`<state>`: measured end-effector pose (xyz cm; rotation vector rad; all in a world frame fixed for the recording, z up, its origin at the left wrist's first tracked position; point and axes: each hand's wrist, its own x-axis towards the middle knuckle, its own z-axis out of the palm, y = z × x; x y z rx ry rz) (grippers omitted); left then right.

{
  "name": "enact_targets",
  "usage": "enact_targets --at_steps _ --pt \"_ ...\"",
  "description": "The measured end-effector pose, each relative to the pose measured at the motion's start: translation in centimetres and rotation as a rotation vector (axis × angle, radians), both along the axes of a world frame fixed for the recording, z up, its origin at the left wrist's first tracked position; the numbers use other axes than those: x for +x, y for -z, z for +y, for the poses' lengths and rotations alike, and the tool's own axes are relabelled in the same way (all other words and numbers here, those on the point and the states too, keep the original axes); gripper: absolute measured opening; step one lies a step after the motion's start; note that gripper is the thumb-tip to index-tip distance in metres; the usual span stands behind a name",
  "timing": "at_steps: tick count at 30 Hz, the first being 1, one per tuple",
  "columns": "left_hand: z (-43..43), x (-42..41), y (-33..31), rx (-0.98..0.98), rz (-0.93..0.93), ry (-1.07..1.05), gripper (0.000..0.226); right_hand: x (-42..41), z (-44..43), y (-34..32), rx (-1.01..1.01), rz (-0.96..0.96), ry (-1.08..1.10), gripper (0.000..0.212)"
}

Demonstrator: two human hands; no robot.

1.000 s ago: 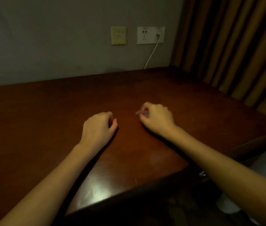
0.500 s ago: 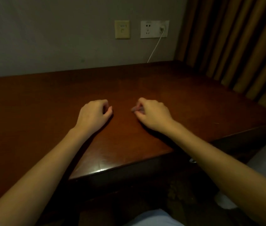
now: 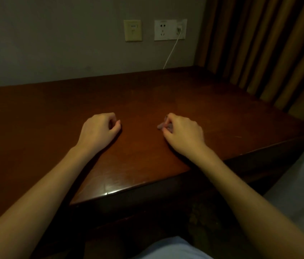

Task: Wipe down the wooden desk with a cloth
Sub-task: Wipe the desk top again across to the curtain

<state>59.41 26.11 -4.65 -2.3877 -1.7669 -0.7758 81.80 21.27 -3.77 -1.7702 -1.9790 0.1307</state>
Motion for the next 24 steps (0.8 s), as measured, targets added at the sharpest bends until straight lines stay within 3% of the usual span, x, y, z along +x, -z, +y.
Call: enact_targets --at_steps 3,6,11,15,17,21,24 --pt "0.1 -0.2 0.1 0.016 0.005 -0.012 0.023 -4.4 -2.8 0.3 0.012 0.001 -0.183 0.008" --pt "0.1 -0.2 0.1 0.014 0.005 -0.011 0.024 -3.7 -8.1 0.0 0.000 0.029 -0.398 0.014" --pt "0.1 -0.1 0.1 -0.006 0.009 -0.004 0.023 4.9 -5.0 0.0 -0.076 0.093 -0.006 0.012" --pt "0.0 0.1 -0.1 -0.018 0.007 -0.003 0.023 3.1 -0.1 0.1 -0.019 -0.009 0.131 0.004" --pt "-0.1 0.0 -0.1 -0.010 0.000 0.004 0.023 -0.5 -0.1 0.2 -0.020 0.017 0.059 0.011" --pt "-0.1 -0.2 -0.1 0.011 0.001 0.006 0.024 -3.9 -6.4 0.0 0.009 0.057 -0.308 0.009" --pt "0.2 -0.2 0.0 0.003 0.005 0.014 0.023 0.8 -8.1 0.3 -0.020 0.118 -0.255 0.016"
